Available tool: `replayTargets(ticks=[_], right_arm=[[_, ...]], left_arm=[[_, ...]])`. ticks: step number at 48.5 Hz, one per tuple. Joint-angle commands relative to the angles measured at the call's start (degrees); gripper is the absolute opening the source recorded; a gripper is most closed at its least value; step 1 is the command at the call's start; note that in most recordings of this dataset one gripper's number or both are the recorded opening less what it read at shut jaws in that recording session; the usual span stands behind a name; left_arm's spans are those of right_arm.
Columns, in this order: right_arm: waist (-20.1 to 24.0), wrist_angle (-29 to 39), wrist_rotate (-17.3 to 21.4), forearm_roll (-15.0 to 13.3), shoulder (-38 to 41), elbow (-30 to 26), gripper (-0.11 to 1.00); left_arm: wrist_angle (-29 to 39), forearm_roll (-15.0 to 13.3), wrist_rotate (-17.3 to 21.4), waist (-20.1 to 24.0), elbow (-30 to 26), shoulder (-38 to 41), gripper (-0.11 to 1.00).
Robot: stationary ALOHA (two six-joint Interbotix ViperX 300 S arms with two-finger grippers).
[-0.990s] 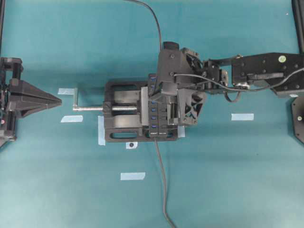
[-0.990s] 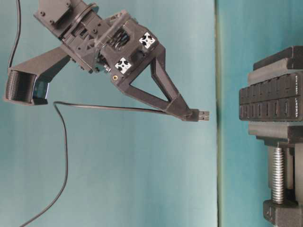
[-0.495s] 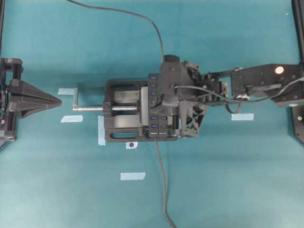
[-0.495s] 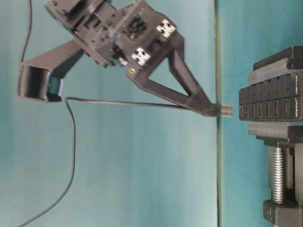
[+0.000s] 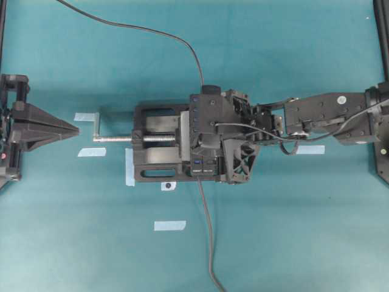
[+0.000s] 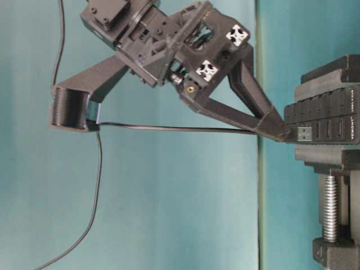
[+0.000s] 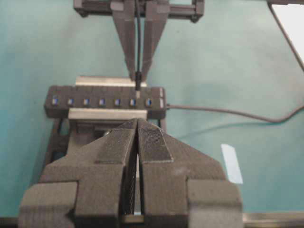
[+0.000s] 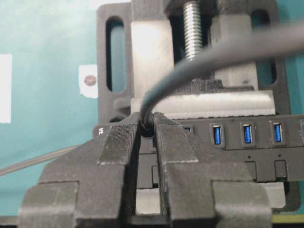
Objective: Insert the USB into the second port from the front of the fixed hub.
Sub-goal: 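Carry the plug to the second port from the front and align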
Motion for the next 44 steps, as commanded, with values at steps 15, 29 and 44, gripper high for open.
replayTargets(ticks=[15, 29, 44], right_arm=[[0.2, -0.3, 0.0, -0.6, -0.3, -0.9, 0.09], [-0.2, 0.0, 0.0, -0.8, -0.1, -0.7, 0.09], [-0.3, 0.0, -0.2, -0.9, 0.8, -0.5, 0.09]], left_arm=[[-0.3, 0.0, -0.1, 0.1, -0.8, 0.3, 0.00], [-0.4, 0.1, -0.1, 0.1, -1.2, 0.1, 0.00], [-0.4, 0.0, -0.1, 0.1, -1.3, -0.2, 0.00]])
